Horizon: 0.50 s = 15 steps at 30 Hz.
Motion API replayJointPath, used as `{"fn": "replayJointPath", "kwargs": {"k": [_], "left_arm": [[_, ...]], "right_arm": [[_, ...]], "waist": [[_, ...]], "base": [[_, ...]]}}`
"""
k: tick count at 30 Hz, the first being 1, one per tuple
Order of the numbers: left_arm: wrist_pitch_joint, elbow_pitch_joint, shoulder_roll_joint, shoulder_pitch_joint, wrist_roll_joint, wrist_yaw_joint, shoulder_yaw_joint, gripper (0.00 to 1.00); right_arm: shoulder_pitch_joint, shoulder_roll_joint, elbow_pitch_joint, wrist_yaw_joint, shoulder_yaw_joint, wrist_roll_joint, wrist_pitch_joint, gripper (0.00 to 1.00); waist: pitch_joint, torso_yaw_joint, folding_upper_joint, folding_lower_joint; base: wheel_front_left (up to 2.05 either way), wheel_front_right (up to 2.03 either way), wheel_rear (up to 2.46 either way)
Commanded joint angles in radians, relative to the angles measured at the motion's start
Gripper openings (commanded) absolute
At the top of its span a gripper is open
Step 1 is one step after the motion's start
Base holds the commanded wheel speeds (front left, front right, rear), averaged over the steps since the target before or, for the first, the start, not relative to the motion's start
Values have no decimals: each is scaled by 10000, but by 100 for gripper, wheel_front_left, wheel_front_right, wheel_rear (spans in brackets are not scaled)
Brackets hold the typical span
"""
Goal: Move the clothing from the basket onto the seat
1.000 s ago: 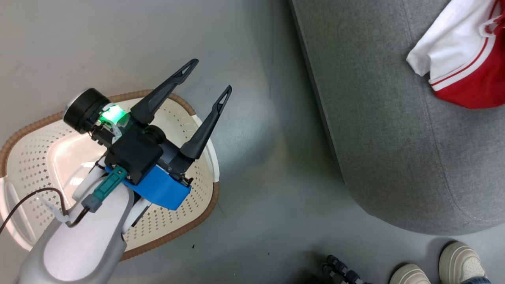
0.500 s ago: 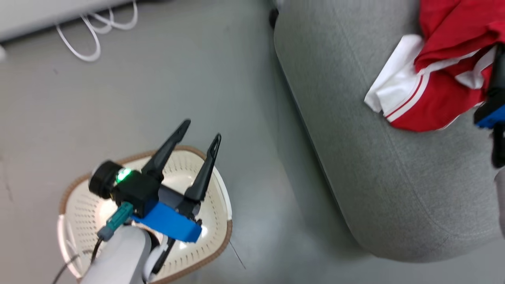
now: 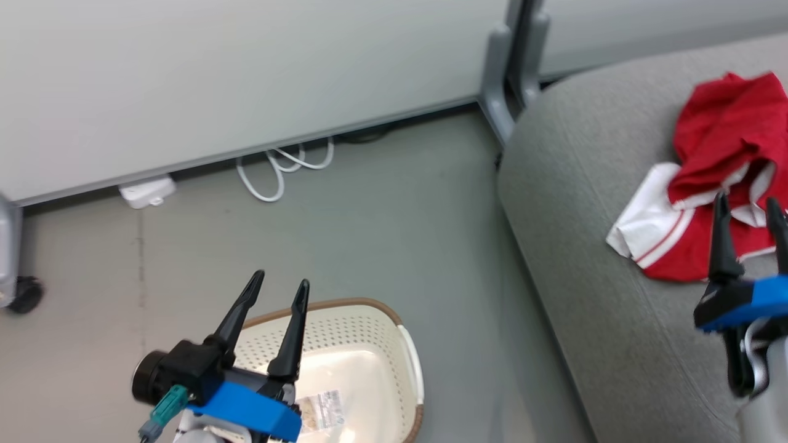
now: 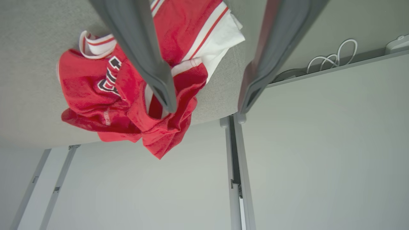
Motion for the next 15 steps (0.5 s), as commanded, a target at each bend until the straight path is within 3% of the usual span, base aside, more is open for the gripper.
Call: {"fn": "replayJointPath", "kwargs": {"k": [1,9,15], "left_arm": [[-31,30,-15,186,44,-58,146,100],[-32,62,-288,955,197,-103,1249,100],[-32,170,-493,1235,181,-164,1712,100]], "right_arm": [[412,95,-373,-11,-42,-155,-14,100],[2827,1526,-3603,-11,53,-1009,829,100],[3903,1867,-4667,-11,527,-1236,1280,100]], "waist": [[-562,617,0,4],[-967,1250,0,4],[-1263,1742,0,4]], "base": [[0,0,0],[0,0,0],[0,0,0]]}}
